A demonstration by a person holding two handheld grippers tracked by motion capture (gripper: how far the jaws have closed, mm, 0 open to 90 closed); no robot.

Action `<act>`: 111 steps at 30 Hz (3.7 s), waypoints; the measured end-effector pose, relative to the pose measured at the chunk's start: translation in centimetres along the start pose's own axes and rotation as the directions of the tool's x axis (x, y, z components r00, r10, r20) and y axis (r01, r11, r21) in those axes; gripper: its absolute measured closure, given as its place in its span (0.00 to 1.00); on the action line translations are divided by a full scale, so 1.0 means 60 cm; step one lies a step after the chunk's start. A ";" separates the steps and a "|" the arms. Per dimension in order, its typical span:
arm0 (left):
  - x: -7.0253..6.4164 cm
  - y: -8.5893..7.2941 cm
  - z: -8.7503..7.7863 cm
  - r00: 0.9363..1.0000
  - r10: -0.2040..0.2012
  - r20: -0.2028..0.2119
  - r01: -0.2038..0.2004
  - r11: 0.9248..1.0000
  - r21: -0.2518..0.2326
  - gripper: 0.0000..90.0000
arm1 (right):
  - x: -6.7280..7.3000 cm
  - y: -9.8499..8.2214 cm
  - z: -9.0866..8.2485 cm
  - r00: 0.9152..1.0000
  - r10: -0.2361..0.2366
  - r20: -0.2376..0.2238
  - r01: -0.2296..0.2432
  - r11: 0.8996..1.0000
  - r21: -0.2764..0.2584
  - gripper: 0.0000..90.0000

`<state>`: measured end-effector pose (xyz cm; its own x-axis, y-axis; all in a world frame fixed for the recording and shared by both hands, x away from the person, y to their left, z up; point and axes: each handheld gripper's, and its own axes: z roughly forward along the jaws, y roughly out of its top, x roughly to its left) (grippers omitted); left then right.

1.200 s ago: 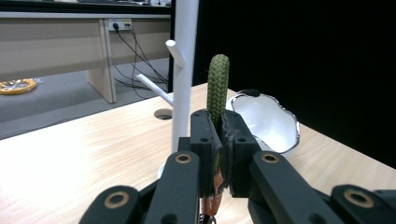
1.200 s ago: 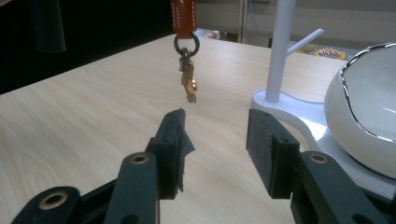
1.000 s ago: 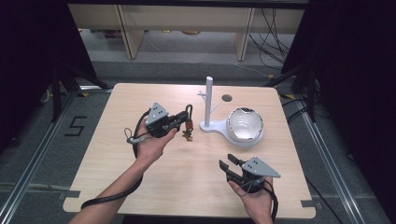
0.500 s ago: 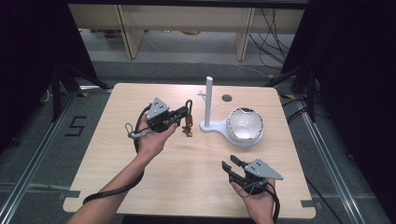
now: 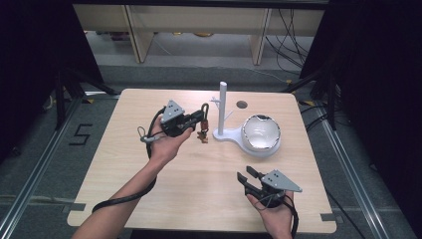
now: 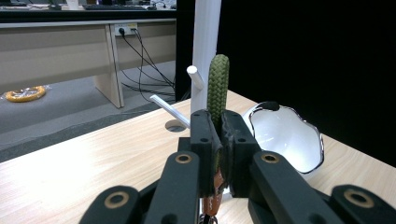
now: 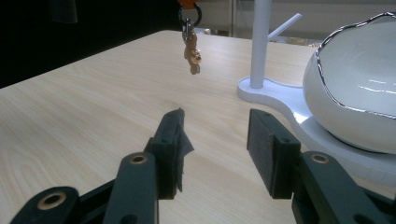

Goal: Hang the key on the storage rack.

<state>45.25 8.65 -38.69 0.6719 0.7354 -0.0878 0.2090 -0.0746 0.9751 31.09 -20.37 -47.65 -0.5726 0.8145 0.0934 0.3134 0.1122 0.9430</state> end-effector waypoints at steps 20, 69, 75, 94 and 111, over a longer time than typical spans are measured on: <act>0.007 0.016 0.035 1.000 -0.007 0.006 0.007 1.000 0.016 0.93 | 0.001 -0.004 0.001 0.999 0.037 -0.005 -0.037 0.999 0.016 0.63; 0.029 0.019 0.071 0.995 -0.091 -0.028 0.092 0.995 0.049 0.94 | -0.005 -0.008 0.004 1.000 0.009 -0.020 -0.009 1.000 0.024 0.63; 0.028 0.019 0.075 0.995 -0.095 -0.027 0.096 0.994 0.052 0.94 | -0.002 -0.009 0.004 0.999 0.036 -0.026 -0.035 0.999 0.023 0.63; 0.025 0.015 0.089 0.995 -0.094 -0.034 0.096 0.993 0.062 0.94 | 0.000 -0.011 0.003 0.999 0.051 -0.012 -0.051 0.998 0.038 0.63; 0.020 0.012 0.105 0.996 -0.086 -0.037 0.088 0.993 0.079 0.94 | -0.005 -0.013 0.008 0.999 0.020 -0.030 -0.020 1.000 0.018 0.63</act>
<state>50.65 5.24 -39.36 0.6247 0.7635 -0.1635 0.3228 -0.0619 0.9444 31.38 -20.46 -48.59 -0.5883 0.7994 0.1218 0.3385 0.1067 0.9349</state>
